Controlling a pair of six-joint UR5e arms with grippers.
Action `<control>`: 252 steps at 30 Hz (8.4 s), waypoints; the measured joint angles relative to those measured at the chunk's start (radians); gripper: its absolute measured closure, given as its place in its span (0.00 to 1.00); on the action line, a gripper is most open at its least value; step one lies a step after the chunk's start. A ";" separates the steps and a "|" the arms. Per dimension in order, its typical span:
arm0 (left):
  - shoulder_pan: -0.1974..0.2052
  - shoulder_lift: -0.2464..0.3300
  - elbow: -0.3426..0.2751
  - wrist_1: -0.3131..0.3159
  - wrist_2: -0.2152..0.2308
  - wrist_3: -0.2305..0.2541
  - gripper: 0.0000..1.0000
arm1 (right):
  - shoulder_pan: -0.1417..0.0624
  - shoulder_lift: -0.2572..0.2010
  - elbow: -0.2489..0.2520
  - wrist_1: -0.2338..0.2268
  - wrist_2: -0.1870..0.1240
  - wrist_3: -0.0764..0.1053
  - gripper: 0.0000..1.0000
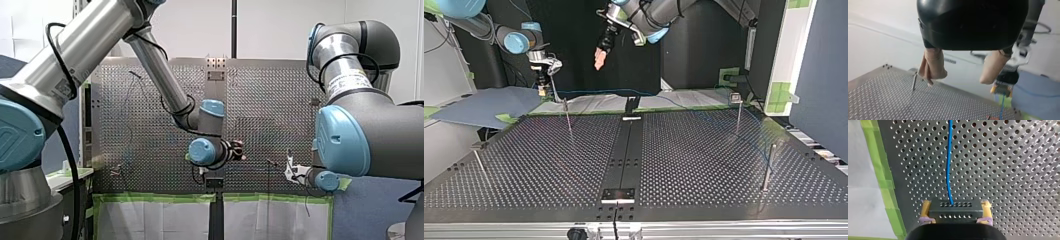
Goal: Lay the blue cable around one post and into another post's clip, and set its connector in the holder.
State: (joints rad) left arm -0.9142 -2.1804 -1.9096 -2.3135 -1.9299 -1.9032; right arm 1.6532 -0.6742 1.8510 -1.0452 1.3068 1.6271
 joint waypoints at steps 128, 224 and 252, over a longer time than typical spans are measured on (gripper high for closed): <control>0.082 -0.493 0.566 0.066 -0.123 0.164 1.00 | -0.034 0.000 -0.011 0.042 0.020 -0.042 0.99; 0.180 -0.588 0.717 -0.023 0.067 -0.008 1.00 | -0.087 0.011 -0.158 0.107 0.022 0.016 0.99; 0.205 -0.600 0.741 -0.021 0.107 -0.010 0.94 | -0.095 0.015 -0.185 0.091 0.044 0.048 0.99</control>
State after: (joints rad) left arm -0.7092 -2.7803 -1.1684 -2.3349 -1.8224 -1.9128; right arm 1.5578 -0.6593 1.6660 -0.9541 1.3511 1.6748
